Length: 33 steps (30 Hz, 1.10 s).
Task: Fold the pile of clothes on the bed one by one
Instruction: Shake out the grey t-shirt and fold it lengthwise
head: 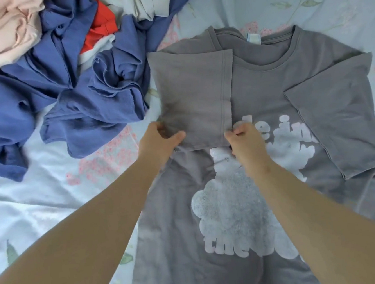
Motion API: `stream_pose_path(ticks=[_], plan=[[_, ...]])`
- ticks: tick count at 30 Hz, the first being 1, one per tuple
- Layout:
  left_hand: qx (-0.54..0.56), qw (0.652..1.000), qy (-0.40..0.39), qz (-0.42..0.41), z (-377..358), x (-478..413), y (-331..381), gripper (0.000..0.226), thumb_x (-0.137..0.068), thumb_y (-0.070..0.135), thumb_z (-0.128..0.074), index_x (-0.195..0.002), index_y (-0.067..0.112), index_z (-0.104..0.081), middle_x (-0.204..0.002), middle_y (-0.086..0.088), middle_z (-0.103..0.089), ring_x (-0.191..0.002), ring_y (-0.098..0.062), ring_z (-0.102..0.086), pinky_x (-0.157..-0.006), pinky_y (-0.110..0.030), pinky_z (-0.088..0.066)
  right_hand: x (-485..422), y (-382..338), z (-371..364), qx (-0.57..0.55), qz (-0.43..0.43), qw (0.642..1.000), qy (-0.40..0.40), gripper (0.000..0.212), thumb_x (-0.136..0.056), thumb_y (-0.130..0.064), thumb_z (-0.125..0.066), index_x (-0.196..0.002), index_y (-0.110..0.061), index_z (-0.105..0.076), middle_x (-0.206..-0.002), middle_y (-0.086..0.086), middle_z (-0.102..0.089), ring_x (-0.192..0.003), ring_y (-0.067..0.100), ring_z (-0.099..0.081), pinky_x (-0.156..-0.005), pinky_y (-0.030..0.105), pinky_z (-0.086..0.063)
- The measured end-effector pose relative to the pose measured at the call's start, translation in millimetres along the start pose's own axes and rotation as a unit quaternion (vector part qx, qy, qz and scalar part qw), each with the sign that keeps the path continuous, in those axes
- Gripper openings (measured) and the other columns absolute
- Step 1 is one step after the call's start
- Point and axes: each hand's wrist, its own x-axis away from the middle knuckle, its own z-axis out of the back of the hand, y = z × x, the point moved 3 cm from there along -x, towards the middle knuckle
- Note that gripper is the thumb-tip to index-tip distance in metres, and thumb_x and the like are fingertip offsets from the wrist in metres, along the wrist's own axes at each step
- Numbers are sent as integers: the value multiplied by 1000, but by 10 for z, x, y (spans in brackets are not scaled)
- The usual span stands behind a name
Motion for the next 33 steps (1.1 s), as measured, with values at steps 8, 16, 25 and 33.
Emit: stream_pose_path(ticks=[8, 16, 25, 33], plan=[[-34, 995, 83, 34, 151, 832, -825, 7, -93, 25, -56, -91, 20, -52, -76, 5, -56, -69, -17, -50, -52, -23, -33, 963, 569, -89, 138, 104, 984, -36, 15, -89, -15, -56, -104, -12, -57, -107, -2, -49, -87, 13, -47, -72, 23, -37], [-102, 993, -11, 52, 206, 1475, -1553, 23, -88, 31, -63, -79, 12, -53, -76, -3, -57, -85, -31, -58, -64, -32, -37, 1679, 980, -191, 171, 120, 978, -18, 24, -83, -4, -59, -107, -7, -59, -119, 5, -48, -106, 25, -47, -91, 36, -42], [-319, 943, 79, -50, -63, 2129, -1630, 70, -92, 24, -55, -149, 34, -15, -157, -6, -9, -142, -31, -15, -112, -45, -18, 2349, 1426, -72, 220, 66, 973, 7, 28, -85, -10, -60, -113, -9, -60, -120, 8, -55, -103, 32, -53, -91, 44, -44], [-450, 858, -119, -215, -1079, 2694, -1470, 58, -100, 46, -28, -150, 37, 0, -160, -4, 9, -146, -30, 13, -117, -50, 3, 2559, 2218, 777, 152, -97, 980, 87, 30, -88, -15, -51, -117, -16, -56, -117, 5, -51, -102, 25, -49, -96, 44, -40]])
